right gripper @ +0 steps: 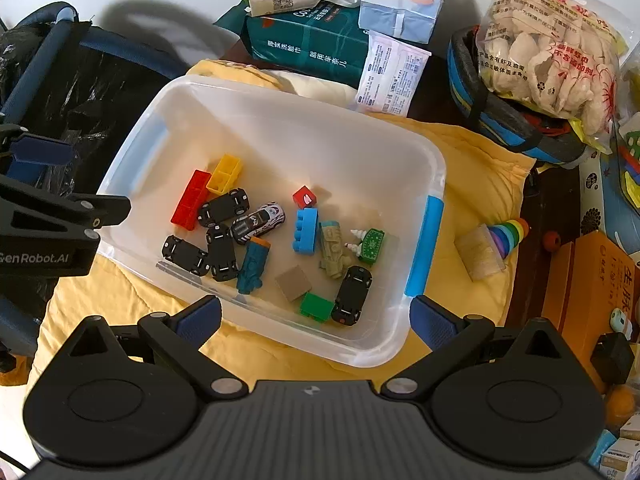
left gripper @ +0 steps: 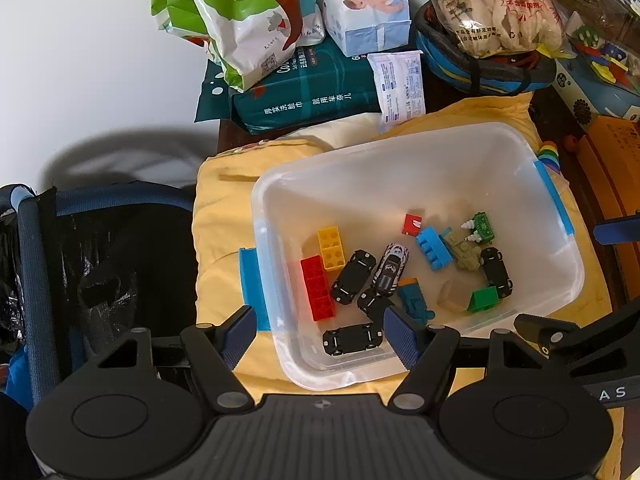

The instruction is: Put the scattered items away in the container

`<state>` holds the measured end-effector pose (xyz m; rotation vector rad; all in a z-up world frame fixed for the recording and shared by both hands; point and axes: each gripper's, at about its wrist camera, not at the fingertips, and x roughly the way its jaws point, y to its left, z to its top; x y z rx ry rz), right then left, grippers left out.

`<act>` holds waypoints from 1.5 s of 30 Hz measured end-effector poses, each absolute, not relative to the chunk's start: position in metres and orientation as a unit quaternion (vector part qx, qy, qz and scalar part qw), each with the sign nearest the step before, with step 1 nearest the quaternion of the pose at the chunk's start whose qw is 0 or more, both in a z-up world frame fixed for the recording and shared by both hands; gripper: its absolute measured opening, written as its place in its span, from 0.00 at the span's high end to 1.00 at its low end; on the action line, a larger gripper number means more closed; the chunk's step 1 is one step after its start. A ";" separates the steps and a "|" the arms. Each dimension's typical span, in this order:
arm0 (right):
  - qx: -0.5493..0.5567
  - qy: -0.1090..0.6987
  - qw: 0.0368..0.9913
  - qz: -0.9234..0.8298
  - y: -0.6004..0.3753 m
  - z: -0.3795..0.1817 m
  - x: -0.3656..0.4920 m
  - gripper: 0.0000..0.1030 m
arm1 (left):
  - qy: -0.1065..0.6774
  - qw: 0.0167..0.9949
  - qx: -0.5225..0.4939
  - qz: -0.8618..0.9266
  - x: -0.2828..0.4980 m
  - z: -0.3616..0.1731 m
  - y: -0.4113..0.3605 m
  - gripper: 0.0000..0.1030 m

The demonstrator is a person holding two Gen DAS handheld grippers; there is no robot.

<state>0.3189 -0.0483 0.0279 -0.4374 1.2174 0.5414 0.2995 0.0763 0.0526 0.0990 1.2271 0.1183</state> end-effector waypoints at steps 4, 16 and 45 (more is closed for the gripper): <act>-0.201 0.561 0.764 0.247 -0.049 0.027 0.319 0.00 | 0.576 0.814 0.047 0.057 0.300 0.052 0.077 0.29; -0.203 0.564 0.762 0.246 -0.054 0.025 0.316 0.00 | 0.576 0.814 0.050 0.053 0.297 0.051 0.069 0.29; -0.202 0.563 0.761 0.249 -0.066 0.025 0.303 0.00 | 0.578 0.813 0.044 0.046 0.287 0.050 0.058 0.29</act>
